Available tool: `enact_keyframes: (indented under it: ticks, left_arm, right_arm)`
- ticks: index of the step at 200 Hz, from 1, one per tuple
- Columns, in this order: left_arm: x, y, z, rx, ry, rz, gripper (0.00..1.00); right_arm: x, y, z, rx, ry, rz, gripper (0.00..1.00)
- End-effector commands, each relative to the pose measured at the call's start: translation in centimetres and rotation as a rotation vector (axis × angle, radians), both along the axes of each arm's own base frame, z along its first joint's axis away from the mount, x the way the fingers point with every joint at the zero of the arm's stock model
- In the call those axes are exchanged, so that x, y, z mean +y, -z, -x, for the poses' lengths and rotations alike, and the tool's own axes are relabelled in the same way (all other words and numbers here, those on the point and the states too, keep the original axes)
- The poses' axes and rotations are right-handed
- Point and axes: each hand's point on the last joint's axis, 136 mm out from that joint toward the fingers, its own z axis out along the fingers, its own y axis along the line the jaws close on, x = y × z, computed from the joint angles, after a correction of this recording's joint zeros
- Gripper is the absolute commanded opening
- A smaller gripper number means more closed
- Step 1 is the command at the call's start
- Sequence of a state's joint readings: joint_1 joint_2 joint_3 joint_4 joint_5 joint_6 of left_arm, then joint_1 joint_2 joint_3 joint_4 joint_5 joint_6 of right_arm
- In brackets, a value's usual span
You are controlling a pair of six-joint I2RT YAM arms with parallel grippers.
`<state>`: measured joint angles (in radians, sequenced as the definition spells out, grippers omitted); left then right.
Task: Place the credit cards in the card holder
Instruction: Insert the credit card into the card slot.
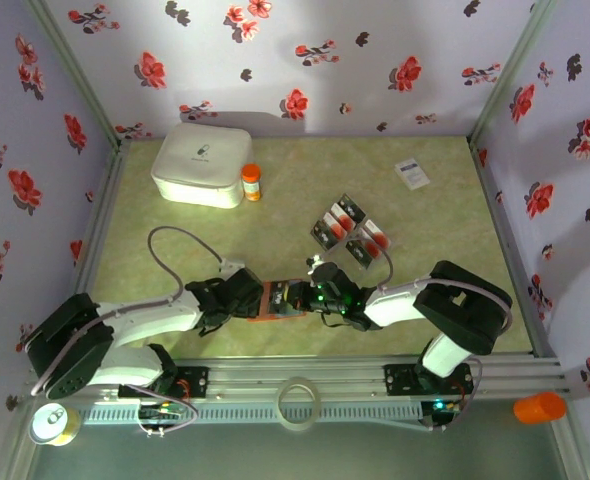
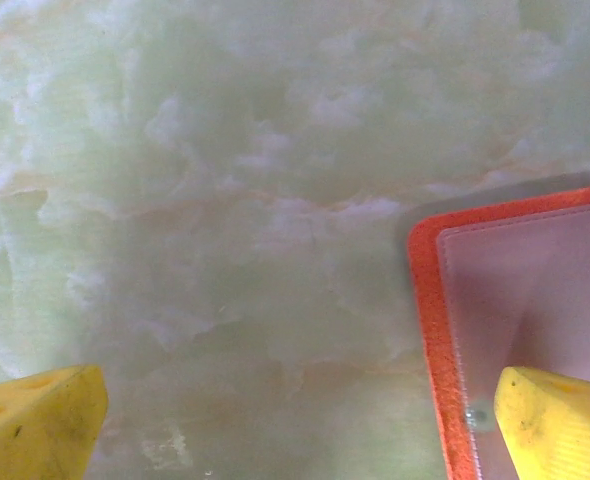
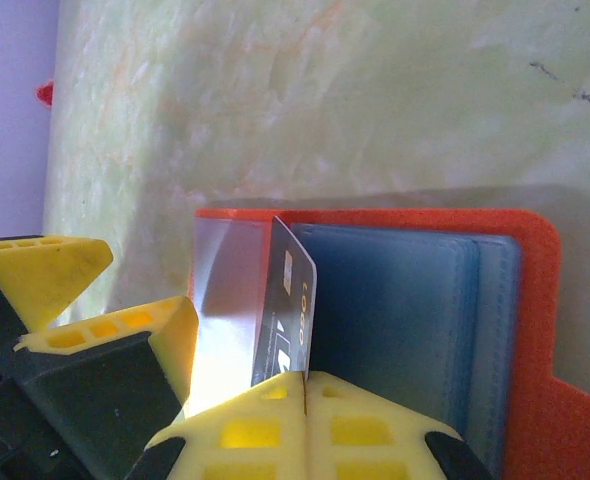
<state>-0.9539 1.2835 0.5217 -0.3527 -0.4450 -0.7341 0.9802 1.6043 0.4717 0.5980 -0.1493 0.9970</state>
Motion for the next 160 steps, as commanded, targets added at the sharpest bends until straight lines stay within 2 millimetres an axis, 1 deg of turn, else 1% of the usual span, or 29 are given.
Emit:
enact_keyframes:
  ticks: [1, 53, 102, 160]
  left_arm:
    - [0.5, 0.7, 0.3, 0.009, -0.023, -0.019, 1.0]
    - [0.5, 1.2, 0.3, 0.016, -0.022, -0.027, 1.0]
    - [0.4, 1.4, 0.3, 0.019, -0.02, -0.026, 1.0]
    - [0.3, 1.0, 0.2, 0.012, -0.02, -0.014, 1.0]
  right_arm:
    - [-0.5, 0.9, 0.7, 0.036, -0.004, 0.054, 0.0]
    - [-0.3, 1.1, 1.2, 0.066, -0.039, 0.089, 0.0]
    - [-0.5, 1.7, 1.5, 0.095, -0.053, 0.128, 0.0]
    - [-0.1, 2.5, 1.6, 0.124, -0.068, 0.148, 0.0]
